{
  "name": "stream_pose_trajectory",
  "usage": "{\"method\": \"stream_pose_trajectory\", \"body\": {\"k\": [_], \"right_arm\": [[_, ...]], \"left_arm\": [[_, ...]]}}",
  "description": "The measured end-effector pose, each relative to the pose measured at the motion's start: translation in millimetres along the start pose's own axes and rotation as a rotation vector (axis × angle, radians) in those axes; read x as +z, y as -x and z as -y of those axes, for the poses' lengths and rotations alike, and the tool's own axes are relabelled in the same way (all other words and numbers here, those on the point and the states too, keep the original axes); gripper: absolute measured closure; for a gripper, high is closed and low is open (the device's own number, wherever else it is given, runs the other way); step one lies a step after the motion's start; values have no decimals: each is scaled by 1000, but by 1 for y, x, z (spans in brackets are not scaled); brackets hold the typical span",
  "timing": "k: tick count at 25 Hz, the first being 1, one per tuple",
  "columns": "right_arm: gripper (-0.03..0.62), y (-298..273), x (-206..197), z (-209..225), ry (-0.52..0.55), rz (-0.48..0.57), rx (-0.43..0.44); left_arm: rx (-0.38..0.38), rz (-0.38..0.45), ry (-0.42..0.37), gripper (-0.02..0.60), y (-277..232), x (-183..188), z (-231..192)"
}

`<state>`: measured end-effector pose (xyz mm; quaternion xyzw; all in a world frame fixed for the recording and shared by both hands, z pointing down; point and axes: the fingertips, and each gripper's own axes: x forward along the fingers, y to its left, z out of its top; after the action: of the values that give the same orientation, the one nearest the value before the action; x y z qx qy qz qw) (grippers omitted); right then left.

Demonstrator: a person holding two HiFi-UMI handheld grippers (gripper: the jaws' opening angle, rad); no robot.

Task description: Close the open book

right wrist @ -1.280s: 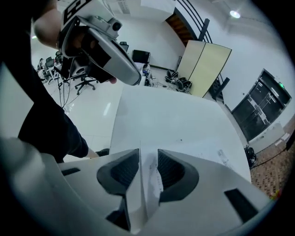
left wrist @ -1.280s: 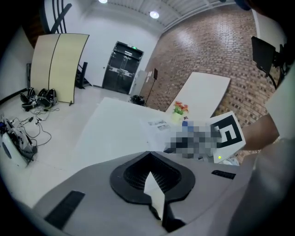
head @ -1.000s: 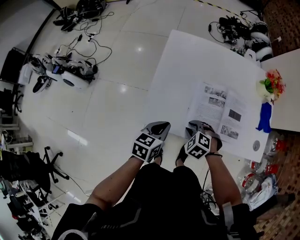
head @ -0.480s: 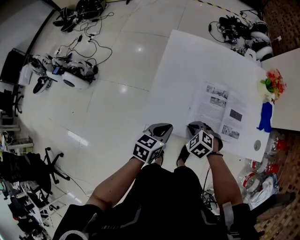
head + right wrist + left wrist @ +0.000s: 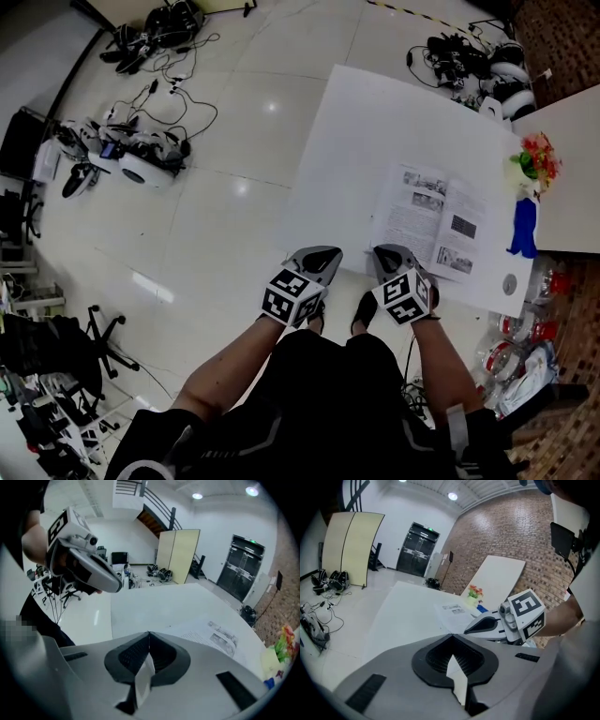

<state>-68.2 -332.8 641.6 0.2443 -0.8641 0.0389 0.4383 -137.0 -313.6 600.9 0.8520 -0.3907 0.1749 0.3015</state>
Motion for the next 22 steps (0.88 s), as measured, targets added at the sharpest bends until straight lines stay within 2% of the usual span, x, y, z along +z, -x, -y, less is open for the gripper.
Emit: {"method": "stream_pose_trajectory", "body": {"k": [4,9,15,22], "right_arm": [[594,33,10,12,-100,107,-92],[594,81,4,31,-256,240,-219],[595,140,-13,55,-455,405,-358],[595,189,-58,81,-598,510,-479]], "left_arm": [[-19,27,-22,588,0,15,8],[-49,39,-49,588,-2,30,24],[-94,34,-93,588,-14,45,49],[-138,21,-158,588,-29,55,82]]}}
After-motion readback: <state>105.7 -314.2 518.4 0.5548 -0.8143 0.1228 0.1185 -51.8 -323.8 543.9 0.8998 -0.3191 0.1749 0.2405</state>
